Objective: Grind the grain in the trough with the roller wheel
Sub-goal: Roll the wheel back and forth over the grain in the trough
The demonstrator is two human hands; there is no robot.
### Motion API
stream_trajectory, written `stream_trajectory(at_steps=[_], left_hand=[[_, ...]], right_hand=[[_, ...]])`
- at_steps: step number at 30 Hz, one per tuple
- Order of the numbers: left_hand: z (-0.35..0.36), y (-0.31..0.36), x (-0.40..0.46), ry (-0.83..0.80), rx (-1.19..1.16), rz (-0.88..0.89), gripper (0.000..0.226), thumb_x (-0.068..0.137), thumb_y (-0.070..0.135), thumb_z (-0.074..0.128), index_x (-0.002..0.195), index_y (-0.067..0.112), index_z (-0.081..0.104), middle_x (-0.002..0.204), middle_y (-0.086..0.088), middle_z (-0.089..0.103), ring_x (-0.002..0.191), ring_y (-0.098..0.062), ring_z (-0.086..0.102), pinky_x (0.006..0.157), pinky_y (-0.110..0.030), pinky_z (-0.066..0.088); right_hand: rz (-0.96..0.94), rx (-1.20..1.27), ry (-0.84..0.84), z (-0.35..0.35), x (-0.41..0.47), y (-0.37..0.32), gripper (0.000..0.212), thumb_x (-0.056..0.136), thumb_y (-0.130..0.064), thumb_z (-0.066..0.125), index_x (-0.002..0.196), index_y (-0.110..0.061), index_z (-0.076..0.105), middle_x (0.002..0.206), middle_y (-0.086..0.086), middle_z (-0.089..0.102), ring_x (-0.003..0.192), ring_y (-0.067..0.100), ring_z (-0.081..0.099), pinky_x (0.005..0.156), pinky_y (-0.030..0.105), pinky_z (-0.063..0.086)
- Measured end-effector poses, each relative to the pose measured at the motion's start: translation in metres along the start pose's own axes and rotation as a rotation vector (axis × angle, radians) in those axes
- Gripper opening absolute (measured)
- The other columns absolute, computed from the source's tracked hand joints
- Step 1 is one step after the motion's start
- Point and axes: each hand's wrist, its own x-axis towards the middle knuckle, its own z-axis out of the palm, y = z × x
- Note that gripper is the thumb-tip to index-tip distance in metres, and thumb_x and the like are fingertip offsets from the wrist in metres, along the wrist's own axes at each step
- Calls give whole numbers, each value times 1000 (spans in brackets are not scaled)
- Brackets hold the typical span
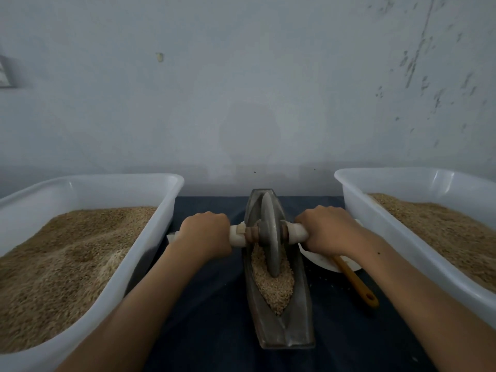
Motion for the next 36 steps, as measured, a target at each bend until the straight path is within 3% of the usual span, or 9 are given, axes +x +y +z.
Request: stream_trajectory(at_steps=[5,12,16,20,23,28,33,36], left_hand=[[3,0,2,76,-1,-7,21,84,30,61,102,19,57,88,3,58,82,-17,57,72,-29,44],[10,3,0,260,-12,-33,19,86,31,57,101,22,52,95,0,62,86,-21,60,68,-30,39],[7,2,1,178,11,-23,19,85,29,59,101,18,57,92,0,61,83,-18,58,69,-29,41],[2,-1,2,24,-2,10,18,83,29,61,97,17,57,75,6,49,78,-16,55,71,-29,45],[2,-2,2,3,8,25,16,83,30,61,90,19,52,70,6,45,75,-15,53,71,-29,45],[8,-3,5,146,11,18,15,85,30,59,96,20,55,85,3,57,78,-16,56,69,-29,43],[17,1,3,374,17,10,17,89,36,54,96,22,46,90,3,61,75,-16,55,64,-28,37],[19,1,3,381,17,3,18,90,35,54,100,21,48,91,3,61,74,-14,53,64,-28,37]], right_hand=[[14,16,73,6,1,0,10,86,-27,57,96,-28,59,93,-2,64,87,20,61,65,29,36],[19,-73,409,29,5,-1,8,87,-23,55,90,-23,47,86,-1,66,80,24,62,57,30,26],[21,-31,243,20,4,1,13,87,-25,53,85,-29,41,89,-2,64,83,23,61,62,31,34],[-20,7,6,1,0,1,8,82,-26,59,89,-29,57,81,-5,58,76,17,56,54,26,31],[-10,30,-67,-4,-1,0,13,82,-26,61,95,-27,62,76,-7,53,73,15,54,52,25,31],[18,8,60,7,2,1,11,85,-26,57,96,-27,59,90,-2,63,83,19,60,64,29,38],[43,-48,299,27,8,1,7,89,-29,53,93,-26,48,89,-1,64,81,24,61,61,32,33],[49,-66,298,27,7,1,7,89,-28,53,93,-26,47,88,-1,64,81,24,61,60,32,31]])
